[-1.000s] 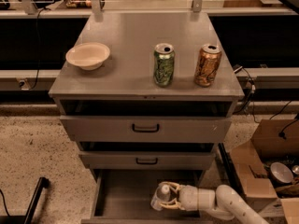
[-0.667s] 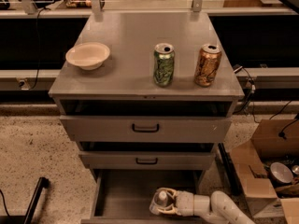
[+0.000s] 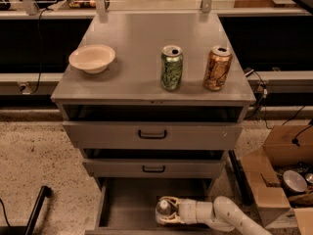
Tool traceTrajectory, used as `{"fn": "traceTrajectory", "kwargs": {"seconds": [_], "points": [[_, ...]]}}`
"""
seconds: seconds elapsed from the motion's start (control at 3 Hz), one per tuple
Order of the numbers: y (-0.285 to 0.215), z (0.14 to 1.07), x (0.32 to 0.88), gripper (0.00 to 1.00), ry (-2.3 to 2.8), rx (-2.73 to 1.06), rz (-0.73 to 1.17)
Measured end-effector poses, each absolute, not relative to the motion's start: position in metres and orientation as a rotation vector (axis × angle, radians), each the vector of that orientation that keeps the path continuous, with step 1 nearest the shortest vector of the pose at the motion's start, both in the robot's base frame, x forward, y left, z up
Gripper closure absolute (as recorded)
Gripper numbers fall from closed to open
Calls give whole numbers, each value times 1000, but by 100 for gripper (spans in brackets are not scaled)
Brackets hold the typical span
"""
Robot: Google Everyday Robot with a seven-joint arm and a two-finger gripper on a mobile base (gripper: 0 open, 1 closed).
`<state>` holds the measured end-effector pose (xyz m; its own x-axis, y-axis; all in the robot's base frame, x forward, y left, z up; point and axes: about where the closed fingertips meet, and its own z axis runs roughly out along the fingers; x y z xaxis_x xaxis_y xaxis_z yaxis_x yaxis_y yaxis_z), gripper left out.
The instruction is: Place blue plastic bottle into bottom drawer
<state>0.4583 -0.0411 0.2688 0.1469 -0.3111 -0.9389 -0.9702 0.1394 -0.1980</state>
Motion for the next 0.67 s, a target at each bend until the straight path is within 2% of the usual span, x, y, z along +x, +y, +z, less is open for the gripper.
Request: {"fn": "traceTrajectory", "kwargs": {"seconds": [0.33, 0.67], "points": [[-37, 262, 462, 82, 1376, -1372, 783], [-34, 250, 464, 58, 1379, -1365, 787]]}}
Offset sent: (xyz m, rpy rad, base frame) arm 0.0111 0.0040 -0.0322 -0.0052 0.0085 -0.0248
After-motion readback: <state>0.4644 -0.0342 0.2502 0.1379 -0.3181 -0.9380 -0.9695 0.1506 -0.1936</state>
